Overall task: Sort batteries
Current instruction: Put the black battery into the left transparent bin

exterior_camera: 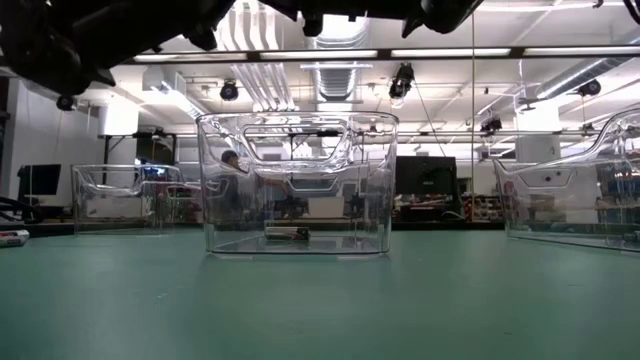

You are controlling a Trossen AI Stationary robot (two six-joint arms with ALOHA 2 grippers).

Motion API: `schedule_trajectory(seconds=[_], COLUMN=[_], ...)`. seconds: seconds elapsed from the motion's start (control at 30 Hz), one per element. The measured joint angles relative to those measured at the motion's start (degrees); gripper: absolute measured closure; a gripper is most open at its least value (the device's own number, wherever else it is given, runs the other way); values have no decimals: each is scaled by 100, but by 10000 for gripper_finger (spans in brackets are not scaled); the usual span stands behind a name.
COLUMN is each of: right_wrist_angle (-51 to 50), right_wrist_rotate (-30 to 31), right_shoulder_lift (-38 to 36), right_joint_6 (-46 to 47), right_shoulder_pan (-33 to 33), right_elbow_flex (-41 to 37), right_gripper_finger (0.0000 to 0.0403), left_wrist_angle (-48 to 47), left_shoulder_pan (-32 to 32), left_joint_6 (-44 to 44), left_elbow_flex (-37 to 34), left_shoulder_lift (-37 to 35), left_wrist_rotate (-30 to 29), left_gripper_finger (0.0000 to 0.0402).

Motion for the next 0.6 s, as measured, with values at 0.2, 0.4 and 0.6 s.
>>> schedule_trajectory(seconds=[0.2, 0.4, 0.6], right_wrist_angle=[42, 44, 44], right_wrist_rotate=[64, 26, 27], right_shoulder_lift=[-6, -6, -6], right_joint_6=[1, 6, 10], right_shoulder_pan=[-4, -2, -2], right_elbow_flex=[0, -2, -2], right_gripper_finger=[375, 375, 375], left_wrist_angle=[247, 345, 407], left_shoulder_pan=[0, 0, 2], left_joint_6=[6, 4, 2], left_elbow_flex=[-24, -26, -26], left_shoulder_lift=[-47, 12, 22], left_wrist_rotate=[12, 139, 103], left_gripper_finger=[320, 319, 322])
